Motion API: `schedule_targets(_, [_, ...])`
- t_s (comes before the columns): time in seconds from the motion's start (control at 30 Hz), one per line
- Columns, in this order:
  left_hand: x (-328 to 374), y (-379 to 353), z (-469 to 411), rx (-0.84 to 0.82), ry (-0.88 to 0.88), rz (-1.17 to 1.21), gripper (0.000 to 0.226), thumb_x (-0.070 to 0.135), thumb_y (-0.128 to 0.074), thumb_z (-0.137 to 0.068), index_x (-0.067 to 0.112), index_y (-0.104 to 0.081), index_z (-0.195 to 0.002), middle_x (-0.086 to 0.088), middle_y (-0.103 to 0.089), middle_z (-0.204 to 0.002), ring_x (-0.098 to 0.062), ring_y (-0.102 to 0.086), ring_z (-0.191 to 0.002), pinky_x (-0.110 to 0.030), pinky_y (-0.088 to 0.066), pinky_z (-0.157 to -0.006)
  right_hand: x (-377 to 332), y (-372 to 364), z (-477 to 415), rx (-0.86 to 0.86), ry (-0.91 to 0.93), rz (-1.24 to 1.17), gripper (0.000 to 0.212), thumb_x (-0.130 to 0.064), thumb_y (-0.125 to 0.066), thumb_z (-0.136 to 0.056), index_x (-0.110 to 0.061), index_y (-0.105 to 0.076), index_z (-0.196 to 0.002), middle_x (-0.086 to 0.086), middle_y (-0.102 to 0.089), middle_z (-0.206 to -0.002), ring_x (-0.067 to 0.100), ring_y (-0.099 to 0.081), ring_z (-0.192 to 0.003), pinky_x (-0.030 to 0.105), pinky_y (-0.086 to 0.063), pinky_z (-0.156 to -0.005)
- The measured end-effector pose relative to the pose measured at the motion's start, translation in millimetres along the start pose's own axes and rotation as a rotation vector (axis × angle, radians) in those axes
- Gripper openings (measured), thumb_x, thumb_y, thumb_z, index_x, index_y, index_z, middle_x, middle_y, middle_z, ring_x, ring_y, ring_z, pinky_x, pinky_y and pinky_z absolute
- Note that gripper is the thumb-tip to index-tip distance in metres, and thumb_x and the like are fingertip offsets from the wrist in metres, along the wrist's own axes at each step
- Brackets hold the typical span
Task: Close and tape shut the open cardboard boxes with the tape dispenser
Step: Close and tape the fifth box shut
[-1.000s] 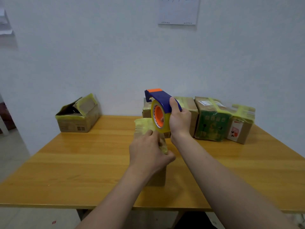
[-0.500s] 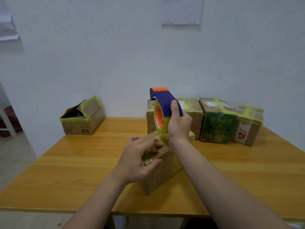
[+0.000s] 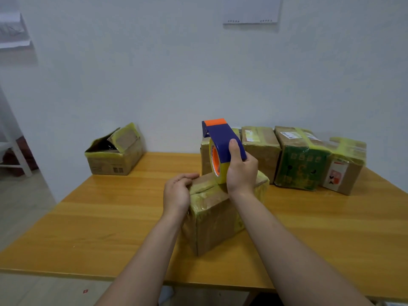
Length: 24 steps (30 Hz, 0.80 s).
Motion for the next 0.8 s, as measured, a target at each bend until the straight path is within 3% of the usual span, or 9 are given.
schedule_targets(0.17, [-4.2,1.9,6.5,-0.034,-0.069,0.114,0.028,-0.001,-0.045,-0.102,-0.002,-0.072,-0.093,-0.002,-0.074,-0.081,-0.013,-0.07,-0.077,-0.022,-0.056,-0.068,-1.5,1.8,3.9,0.007,0.035,0.016,0.031,-0.052,-0.055,-0.099,-0.026,-0.068,-0.087,-0.006,-0.075,-0.085,0.014,-0.07,-0.083,0.037,-0.057,-0.076])
schedule_targets(0.27, [-10.8,3.6,5.2,0.0,-0.073,0.085,0.032,0.008,-0.044,-0.106,0.003,-0.075,-0.103,-0.002,-0.074,-0.091,-0.01,-0.07,-0.084,-0.024,-0.057,-0.074,-0.4,1.7,3.4,0.007,0.04,0.024,0.031,-0.052,-0.055,-0.099,-0.026,-0.068,-0.09,-0.005,-0.075,-0.087,0.011,-0.07,-0.082,0.036,-0.057,-0.075])
schedule_targets(0.33, [-12.4,8.3,6.5,0.065,-0.082,0.051,0.038,0.013,-0.044,-0.107,0.011,-0.079,-0.092,0.002,-0.076,-0.087,-0.012,-0.069,-0.088,-0.029,-0.054,-0.081,-1.9,0.0,3.6,0.009,0.054,0.037,0.032,-0.051,-0.055,-0.099,-0.025,-0.068,-0.088,-0.005,-0.074,-0.084,0.009,-0.069,-0.079,0.032,-0.056,-0.072])
schedule_targets(0.4, [-3.5,10.3,12.8,0.106,-0.117,0.036,0.042,0.008,-0.043,-0.105,0.012,-0.077,-0.08,0.012,-0.075,-0.072,-0.006,-0.066,-0.076,-0.019,-0.051,-0.072,-3.6,-0.5,4.8,0.007,0.075,0.047,0.033,-0.051,-0.054,-0.1,-0.024,-0.069,-0.089,-0.005,-0.074,-0.083,0.008,-0.068,-0.077,0.028,-0.054,-0.069])
schedule_targets(0.47, [-2.0,8.8,13.7,0.105,-0.132,0.01,0.041,0.007,-0.043,-0.104,0.009,-0.077,-0.08,0.009,-0.074,-0.07,-0.002,-0.065,-0.071,-0.014,-0.049,-0.064,-2.9,1.5,5.5,0.006,0.078,0.042,0.033,-0.051,-0.054,-0.1,-0.024,-0.069,-0.09,-0.005,-0.074,-0.084,0.009,-0.069,-0.079,0.029,-0.055,-0.07])
schedule_targets(0.57, [-10.5,10.0,11.3,0.105,-0.126,-0.016,0.041,0.033,-0.047,-0.103,0.009,-0.078,-0.089,-0.012,-0.074,-0.092,-0.025,-0.068,-0.092,-0.038,-0.053,-0.083,-2.8,4.6,5.8,0.006,0.072,0.021,0.03,-0.053,-0.053,-0.098,-0.028,-0.067,-0.089,-0.006,-0.075,-0.086,0.011,-0.07,-0.083,0.033,-0.057,-0.073])
schedule_targets(0.63, [-17.4,10.5,16.4,0.126,-0.07,0.008,0.04,0.044,-0.047,-0.103,0.017,-0.074,-0.091,-0.007,-0.07,-0.098,-0.023,-0.064,-0.097,-0.043,-0.05,-0.089,-4.9,3.3,7.1,0.001,0.091,0.03,0.032,-0.055,-0.052,-0.097,-0.027,-0.067,-0.09,-0.005,-0.074,-0.086,0.01,-0.069,-0.082,0.03,-0.056,-0.07])
schedule_targets(0.7, [-16.1,9.6,25.0,0.135,-0.067,0.032,0.036,0.03,-0.041,-0.111,0.023,-0.063,-0.083,0.008,-0.059,-0.09,-0.006,-0.054,-0.085,-0.029,-0.043,-0.08,-6.2,2.2,8.0,-0.002,0.108,0.034,0.031,-0.053,-0.052,-0.099,-0.026,-0.067,-0.09,-0.005,-0.073,-0.085,0.008,-0.069,-0.08,0.029,-0.056,-0.068])
schedule_targets(0.8, [-13.9,7.6,21.3,0.088,-0.156,-0.091,0.043,0.023,-0.033,-0.113,0.001,-0.062,-0.09,-0.004,-0.06,-0.089,-0.019,-0.054,-0.085,-0.027,-0.043,-0.077,-5.1,2.6,7.2,-0.008,0.107,0.03,0.029,-0.052,-0.052,-0.099,-0.027,-0.066,-0.091,-0.005,-0.073,-0.086,0.008,-0.069,-0.081,0.029,-0.056,-0.07])
Point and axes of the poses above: each hand's wrist, its own z-axis away from the middle knuckle, its own y-axis out of the back of the hand, x = y × z, the point moved 10 cm from there along -z, towards the middle knuckle
